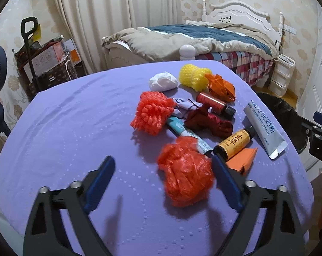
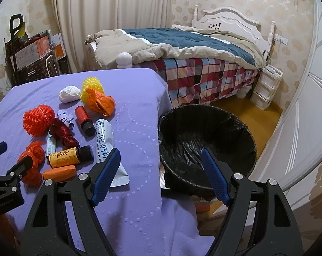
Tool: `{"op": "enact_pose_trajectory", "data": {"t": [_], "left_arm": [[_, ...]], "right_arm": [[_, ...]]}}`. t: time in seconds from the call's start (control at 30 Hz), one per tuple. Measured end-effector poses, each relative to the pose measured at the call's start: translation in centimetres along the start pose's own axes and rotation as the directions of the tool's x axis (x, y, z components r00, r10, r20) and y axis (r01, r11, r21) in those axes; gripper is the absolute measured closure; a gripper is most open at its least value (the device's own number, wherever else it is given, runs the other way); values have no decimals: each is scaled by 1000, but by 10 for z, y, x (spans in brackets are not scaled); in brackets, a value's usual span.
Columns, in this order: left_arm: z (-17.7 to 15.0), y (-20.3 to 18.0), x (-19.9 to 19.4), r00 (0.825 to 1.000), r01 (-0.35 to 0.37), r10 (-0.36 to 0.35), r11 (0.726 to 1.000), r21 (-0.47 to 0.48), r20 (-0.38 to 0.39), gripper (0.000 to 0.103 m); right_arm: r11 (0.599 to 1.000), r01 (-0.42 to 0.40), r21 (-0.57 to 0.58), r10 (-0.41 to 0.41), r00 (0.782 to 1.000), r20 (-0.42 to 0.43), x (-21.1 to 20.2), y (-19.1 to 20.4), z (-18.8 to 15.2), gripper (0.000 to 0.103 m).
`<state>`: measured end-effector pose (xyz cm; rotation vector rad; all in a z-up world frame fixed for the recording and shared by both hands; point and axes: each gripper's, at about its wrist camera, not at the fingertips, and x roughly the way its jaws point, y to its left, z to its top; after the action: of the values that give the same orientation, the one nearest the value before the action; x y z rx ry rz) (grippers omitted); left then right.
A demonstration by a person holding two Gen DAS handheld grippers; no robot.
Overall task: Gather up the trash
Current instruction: 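Grasp the white milk-powder tube with the right tool while the left tool grasps the red plastic bag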
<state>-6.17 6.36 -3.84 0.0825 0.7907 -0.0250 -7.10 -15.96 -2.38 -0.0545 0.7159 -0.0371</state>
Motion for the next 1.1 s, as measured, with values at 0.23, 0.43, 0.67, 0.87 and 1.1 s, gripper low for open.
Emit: {"op": "enact_pose_trajectory", "data": {"t": [0.23,0.43,0.67,0.87,1.1], "left_arm": [[-6,-4,9,999,35,-35,999,12,-35,27],[-9,0,15,995,59,-59,998,2,-78,55],[-11,6,13,996,49,-49,999,-10,-69,58],[-8,14,12,998,23,-23,1000,-14,-56,59],[-7,25,11,999,-6,5,999,-32,-45,59]], "right_arm": [[1000,-12,-11,12,1000,-16,5,6,0,27],[999,-37,-24,36,999,-26,8,16,-1,27],[996,-67,-51,66,997,-28,10,31,1,27],[993,-109,-56,104,992,-74,24,42,-1,43],[989,-133,-58,126,986,-105,30,47,-5,65]]}}
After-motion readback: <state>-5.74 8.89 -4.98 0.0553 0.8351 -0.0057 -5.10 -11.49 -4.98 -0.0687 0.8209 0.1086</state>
